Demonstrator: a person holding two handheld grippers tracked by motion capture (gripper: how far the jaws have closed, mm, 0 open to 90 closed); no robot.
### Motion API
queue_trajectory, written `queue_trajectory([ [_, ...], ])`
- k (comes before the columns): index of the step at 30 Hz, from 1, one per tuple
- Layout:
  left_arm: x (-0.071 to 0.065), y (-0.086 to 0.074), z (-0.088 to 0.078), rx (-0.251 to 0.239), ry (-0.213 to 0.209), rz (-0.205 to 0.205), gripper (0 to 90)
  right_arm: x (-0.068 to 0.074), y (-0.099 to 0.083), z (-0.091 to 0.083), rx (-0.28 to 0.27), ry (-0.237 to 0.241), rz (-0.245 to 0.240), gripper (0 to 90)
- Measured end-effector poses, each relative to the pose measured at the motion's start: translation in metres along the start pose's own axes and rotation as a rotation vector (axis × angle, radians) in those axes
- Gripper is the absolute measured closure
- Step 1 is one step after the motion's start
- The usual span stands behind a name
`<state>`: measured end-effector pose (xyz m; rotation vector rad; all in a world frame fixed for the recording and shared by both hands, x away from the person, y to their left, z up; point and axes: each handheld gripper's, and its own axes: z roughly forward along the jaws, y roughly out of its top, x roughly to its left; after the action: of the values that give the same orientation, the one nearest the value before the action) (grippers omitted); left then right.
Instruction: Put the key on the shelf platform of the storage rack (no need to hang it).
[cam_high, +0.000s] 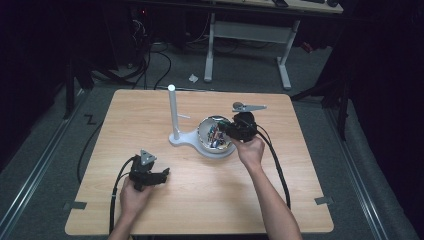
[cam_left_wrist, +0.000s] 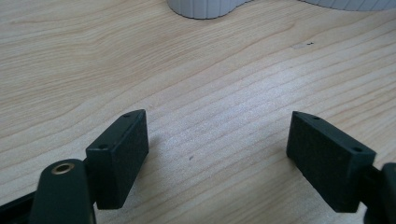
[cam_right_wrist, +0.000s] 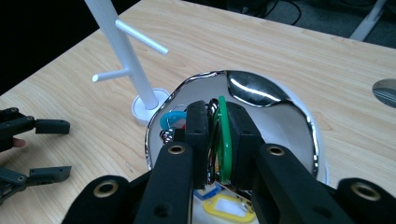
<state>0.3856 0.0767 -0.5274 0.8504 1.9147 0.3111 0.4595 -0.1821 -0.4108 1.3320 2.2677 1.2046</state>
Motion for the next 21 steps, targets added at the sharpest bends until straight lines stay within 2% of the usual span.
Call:
queue_trajectory([
  [6,0.0,0.0,0.0,0.0,0.001,-0.002,21.1,-0.002,-0.009,0.009,0.013,0.007,0.016,81.1],
  [11,0.0,0.0,0.0,0.0,0.0,0.002,21.1,-0.008,-0.016,0.013,0.031,0.008,0.048,81.2],
  [21,0.0,0.0,0.0,-0.001,0.0,0.003,21.1,-0.008,-0.022,0.026,0.081,-0.014,0.024,81.0],
])
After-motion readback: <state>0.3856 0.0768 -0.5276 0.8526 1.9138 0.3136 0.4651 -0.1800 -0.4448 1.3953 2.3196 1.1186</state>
